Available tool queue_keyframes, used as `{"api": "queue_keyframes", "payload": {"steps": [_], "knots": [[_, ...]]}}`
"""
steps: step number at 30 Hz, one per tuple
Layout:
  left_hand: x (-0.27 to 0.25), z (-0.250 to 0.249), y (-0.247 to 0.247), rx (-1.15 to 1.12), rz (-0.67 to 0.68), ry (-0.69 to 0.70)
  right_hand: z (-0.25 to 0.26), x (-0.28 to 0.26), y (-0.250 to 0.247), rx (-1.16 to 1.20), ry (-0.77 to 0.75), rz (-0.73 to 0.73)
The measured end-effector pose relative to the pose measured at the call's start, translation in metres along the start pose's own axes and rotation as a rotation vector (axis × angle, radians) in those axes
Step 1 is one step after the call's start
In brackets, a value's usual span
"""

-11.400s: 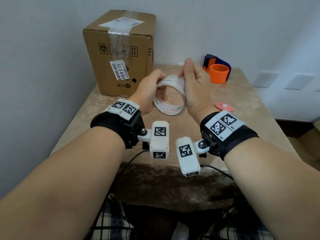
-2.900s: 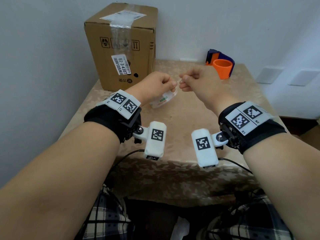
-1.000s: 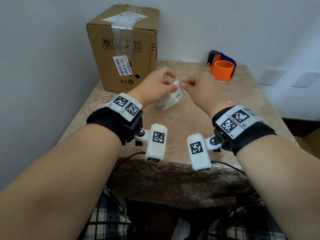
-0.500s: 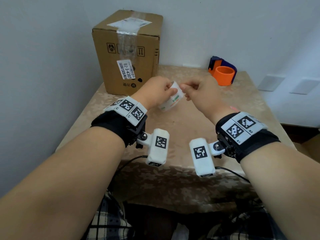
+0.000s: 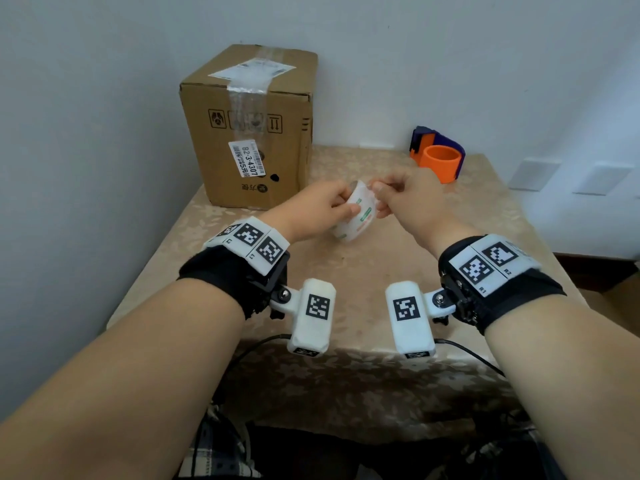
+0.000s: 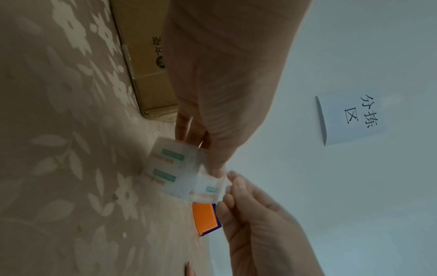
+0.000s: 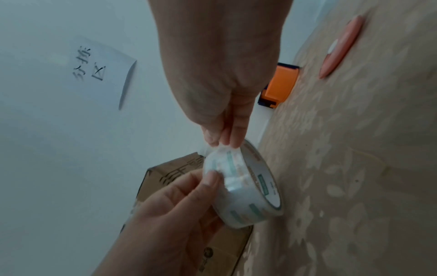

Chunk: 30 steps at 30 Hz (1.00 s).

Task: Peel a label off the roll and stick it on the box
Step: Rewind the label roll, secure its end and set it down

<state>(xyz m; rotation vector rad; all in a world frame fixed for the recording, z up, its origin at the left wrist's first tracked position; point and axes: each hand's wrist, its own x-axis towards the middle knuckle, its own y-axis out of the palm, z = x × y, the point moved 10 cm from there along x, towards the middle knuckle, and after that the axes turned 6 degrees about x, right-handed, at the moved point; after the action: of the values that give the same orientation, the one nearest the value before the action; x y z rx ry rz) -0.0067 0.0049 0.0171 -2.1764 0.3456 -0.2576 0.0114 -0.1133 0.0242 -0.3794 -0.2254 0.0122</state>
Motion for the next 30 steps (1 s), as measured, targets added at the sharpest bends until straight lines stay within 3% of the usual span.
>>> {"api": "queue_keyframes", "payload": {"steps": [5, 13, 16, 18, 20, 22, 24, 30], "knots": [[0.006, -0.008, -0.007, 0.086, -0.074, 0.01, -0.017, -0.001, -0.029, 0.151, 0.057, -0.111], [0.021, -0.026, -0.006, 0.141, -0.197, 0.026, -0.027, -0.004, -0.055, 0.104, 0.046, -0.214], [0.025, -0.015, -0.007, 0.141, -0.232, -0.01, -0.044, -0.008, -0.071, -0.043, 0.116, -0.224], [0.025, -0.008, -0.008, 0.155, -0.256, -0.031, -0.054, -0.012, -0.082, -0.293, 0.143, -0.205], [0.025, -0.004, -0.009, 0.188, -0.283, -0.037, -0.072, -0.016, -0.089, -0.617, 0.255, -0.127], [0.025, -0.001, -0.01, 0.274, -0.298, -0.031, -0.089, -0.024, -0.086, -0.774, 0.397, 0.006], [0.028, -0.001, -0.011, 0.369, -0.316, -0.002, -0.094, -0.025, -0.082, -0.802, 0.431, 0.062], [0.06, -0.007, -0.005, 0.583, -0.297, 0.022, -0.096, -0.005, -0.07, -0.69, 0.407, 0.008]]}}
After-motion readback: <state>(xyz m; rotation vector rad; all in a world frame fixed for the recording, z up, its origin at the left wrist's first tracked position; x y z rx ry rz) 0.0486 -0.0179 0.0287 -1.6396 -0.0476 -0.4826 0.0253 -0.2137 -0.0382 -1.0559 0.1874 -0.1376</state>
